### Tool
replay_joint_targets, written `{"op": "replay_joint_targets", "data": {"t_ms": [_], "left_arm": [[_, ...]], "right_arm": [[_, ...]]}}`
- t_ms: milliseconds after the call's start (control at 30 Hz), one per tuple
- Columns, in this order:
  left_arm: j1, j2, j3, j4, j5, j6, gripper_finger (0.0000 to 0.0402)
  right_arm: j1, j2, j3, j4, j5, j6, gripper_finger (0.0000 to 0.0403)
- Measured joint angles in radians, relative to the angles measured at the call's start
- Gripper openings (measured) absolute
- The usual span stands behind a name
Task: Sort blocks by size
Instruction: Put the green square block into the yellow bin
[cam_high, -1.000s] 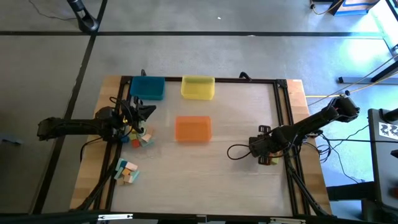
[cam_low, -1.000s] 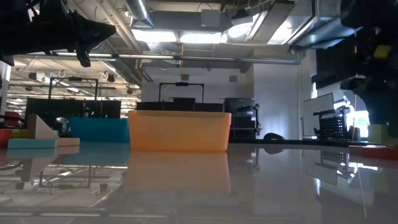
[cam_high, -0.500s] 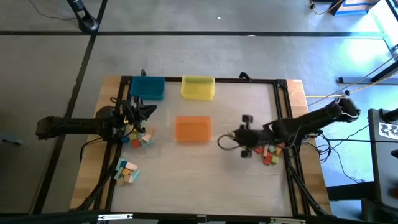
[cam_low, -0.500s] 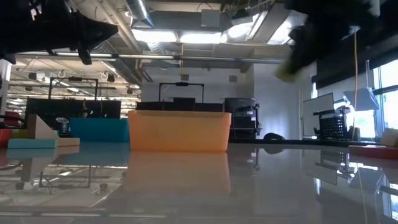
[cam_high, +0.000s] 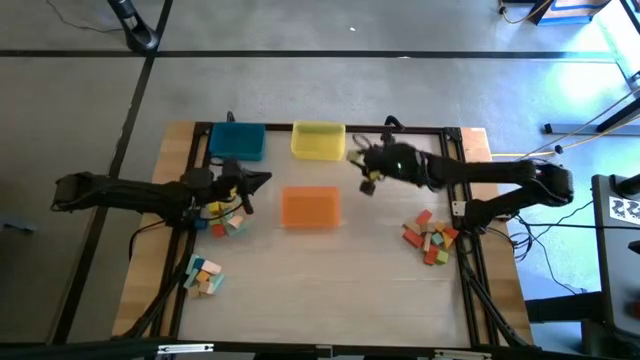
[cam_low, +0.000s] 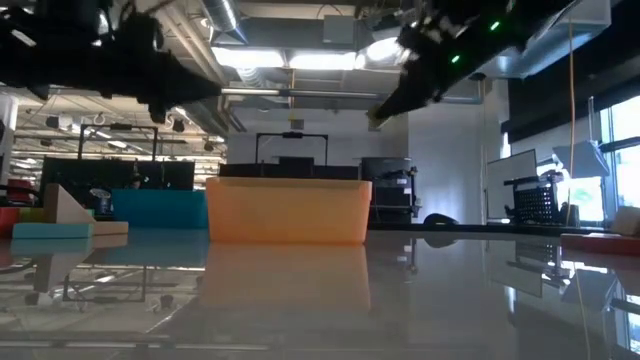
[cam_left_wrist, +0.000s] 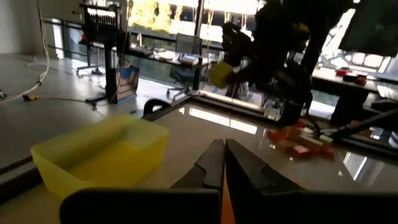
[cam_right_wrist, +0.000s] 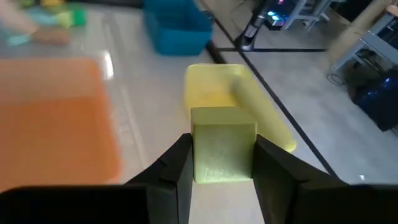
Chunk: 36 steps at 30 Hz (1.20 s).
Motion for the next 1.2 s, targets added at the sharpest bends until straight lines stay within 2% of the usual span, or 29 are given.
{"op": "replay_joint_targets", "data": {"t_ms": [133, 400, 633, 800, 1200], "left_arm": [[0.0, 0.084, 0.0, 0.039, 0.0, -0.031, 0.0003], [0.0, 0.177, 0.0, 0.059, 0.0, -0.05, 0.0003], [0.001, 0.25, 0.001, 0.122, 0.0, -0.025, 0.0003], [0.001, 0.311, 0.002, 0.157, 0.0, -0.029, 0.0003], [0.0, 0.409, 0.002, 0.189, 0.0, -0.046, 0.0003]], "right_arm": [[-0.112, 0.101, 0.0, 0.148, -0.076, 0.002, 0.0128], [-0.252, 0.299, 0.012, 0.391, -0.174, 0.035, 0.0128], [-0.317, 0.439, 0.115, 0.387, -0.276, 0.083, 0.0128], [-0.32, 0.506, 0.181, 0.317, -0.285, 0.083, 0.0129], [-0.319, 0.521, 0.211, 0.26, -0.291, 0.083, 0.0132]]}}
